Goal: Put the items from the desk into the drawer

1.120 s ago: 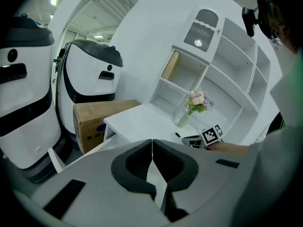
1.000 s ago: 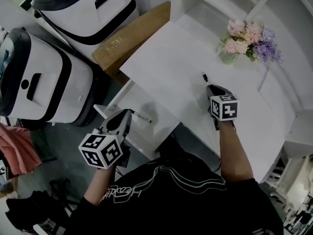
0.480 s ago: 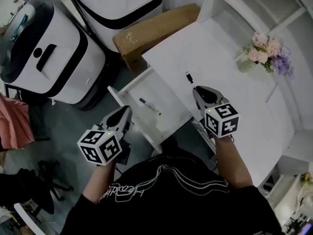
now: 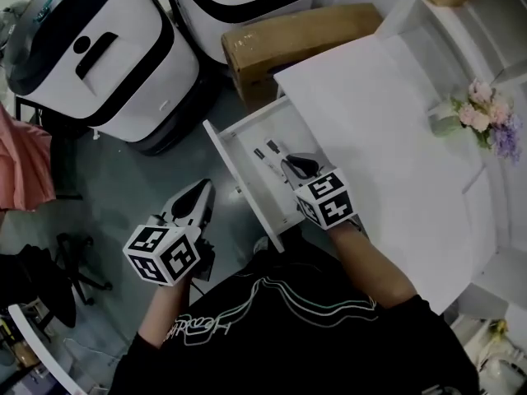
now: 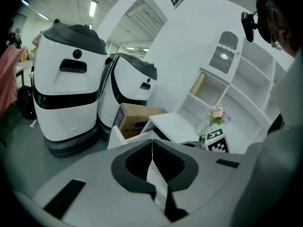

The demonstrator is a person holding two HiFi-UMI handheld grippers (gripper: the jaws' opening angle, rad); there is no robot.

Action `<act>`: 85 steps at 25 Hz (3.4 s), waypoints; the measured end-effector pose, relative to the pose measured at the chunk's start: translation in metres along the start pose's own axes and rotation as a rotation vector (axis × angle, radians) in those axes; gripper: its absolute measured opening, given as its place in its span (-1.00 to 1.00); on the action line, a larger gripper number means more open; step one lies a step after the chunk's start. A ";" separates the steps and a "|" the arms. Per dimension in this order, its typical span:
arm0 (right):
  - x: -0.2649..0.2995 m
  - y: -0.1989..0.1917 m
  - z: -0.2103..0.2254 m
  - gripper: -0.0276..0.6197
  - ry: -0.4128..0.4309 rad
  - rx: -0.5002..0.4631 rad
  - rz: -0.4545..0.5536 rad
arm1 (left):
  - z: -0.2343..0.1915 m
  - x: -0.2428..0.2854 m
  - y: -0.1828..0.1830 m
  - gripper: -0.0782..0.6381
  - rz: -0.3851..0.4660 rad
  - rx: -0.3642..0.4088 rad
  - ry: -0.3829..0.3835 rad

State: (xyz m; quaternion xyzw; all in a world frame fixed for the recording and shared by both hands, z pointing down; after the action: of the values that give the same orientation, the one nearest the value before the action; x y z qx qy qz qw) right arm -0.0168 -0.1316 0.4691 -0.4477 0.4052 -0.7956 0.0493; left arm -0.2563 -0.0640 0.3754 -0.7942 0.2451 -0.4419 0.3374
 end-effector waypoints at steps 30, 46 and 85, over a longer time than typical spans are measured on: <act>0.117 -0.081 0.042 -0.32 -0.079 0.128 -0.219 | -0.045 -0.001 -0.013 -0.72 -0.049 -0.060 0.075; -0.135 -0.058 -0.031 -0.58 0.014 0.286 0.298 | 0.055 -0.009 -0.007 -0.73 -0.038 0.143 -0.225; -0.266 -0.025 -0.133 -0.75 0.083 0.092 0.574 | 0.155 -0.096 0.006 -0.73 0.087 0.385 -0.510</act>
State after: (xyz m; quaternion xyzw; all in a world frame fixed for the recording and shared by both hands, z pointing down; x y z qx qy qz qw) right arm 0.0485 0.0823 0.2712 -0.2793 0.4804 -0.7843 0.2758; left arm -0.1691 0.0479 0.2601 -0.7898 0.0983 -0.2519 0.5505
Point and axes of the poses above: the fingertips, and each gripper's own axes: x forward along the fingers, z to its right, y out of its top, the point moved 9 cm from there along -x, backward along the fingers, and after that the axes turned 6 degrees about x, right-handed, at the moved point
